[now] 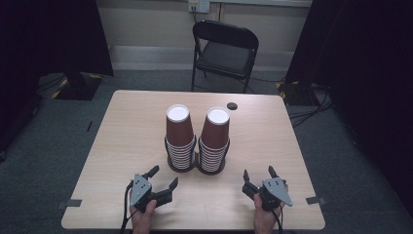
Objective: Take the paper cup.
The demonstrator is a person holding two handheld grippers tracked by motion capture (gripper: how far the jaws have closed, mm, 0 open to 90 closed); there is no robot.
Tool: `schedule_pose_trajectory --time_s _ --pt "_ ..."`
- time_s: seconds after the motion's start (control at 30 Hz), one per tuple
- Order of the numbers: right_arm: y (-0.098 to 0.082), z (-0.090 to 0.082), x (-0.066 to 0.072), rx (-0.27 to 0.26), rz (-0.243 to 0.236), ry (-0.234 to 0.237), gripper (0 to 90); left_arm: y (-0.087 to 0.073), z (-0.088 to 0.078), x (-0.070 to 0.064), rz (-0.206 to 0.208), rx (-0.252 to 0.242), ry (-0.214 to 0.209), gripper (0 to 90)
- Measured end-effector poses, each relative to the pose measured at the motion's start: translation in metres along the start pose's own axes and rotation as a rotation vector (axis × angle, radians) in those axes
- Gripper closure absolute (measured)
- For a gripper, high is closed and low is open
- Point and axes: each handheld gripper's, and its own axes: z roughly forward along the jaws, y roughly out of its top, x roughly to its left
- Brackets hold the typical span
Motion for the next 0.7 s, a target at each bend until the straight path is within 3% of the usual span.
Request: schedule_pose_trajectory --time_s 0.13,0.23,0.7 --pt "0.0007 0.0013 0.0029 0.019 -0.025 -0.02 13.1 -0.0002 -0.0005 0.0003 -0.002 -0.004 -0.002 17.9" --pt "0.0007 0.0011 0.0029 0.018 -0.041 0.019 13.2 -0.0001 -0.0004 0.0007 -0.004 -0.004 -0.008 17.9" --pt "0.0062 -0.0017 0.0061 0.02 0.012 0.129 17.9 -0.0003 -0.001 0.0003 0.002 -0.01 -0.012 17.8"
